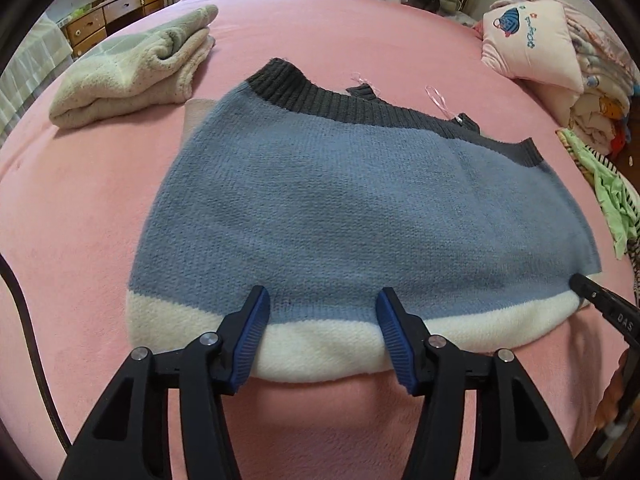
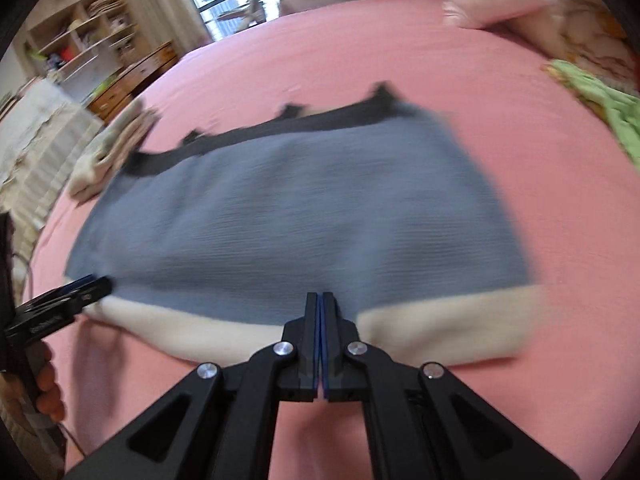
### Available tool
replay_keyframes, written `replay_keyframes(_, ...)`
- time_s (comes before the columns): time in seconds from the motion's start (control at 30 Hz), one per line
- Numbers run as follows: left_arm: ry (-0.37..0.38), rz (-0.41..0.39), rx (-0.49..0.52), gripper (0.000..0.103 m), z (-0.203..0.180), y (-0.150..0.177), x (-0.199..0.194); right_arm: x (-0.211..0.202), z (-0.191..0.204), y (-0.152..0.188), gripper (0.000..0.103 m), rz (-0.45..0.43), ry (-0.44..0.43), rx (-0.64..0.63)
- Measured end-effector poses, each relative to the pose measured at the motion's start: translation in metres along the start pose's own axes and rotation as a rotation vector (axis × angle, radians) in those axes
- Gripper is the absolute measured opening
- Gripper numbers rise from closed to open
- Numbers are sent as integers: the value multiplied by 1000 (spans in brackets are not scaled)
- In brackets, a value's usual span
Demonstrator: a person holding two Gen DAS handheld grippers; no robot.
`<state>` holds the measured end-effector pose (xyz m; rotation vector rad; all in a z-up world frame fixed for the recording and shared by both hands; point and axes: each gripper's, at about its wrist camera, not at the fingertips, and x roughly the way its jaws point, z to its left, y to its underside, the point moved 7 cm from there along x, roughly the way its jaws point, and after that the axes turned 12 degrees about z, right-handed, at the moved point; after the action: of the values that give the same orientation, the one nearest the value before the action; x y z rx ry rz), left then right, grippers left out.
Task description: Fold small clothes
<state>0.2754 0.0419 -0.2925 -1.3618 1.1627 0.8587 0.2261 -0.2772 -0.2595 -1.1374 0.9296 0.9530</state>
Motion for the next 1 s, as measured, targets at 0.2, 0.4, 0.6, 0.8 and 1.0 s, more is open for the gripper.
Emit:
replay_keyframes(0.2, 44, -5, -24, 54, 12, 10, -3, -1, -11, 6, 0, 5, -17, 15)
replay_keyframes(0.4, 22, -28, -17, 54, 11, 19, -13, 3, -3, 13, 0, -8, 66, -21)
replay_keyframes(0.6, 7, -91, -58, 55, 22, 35, -39, -20, 10, 21, 3, -28, 41, -38)
replay_keyframes(0.8, 100, -66, -240, 55, 62, 52, -42, -45, 35, 36, 3, -75, -30, -46)
replay_keyframes(1.0, 117, -69, -299, 55, 80, 62, -44, -53, 66, 40, 3, -93, -78, -84)
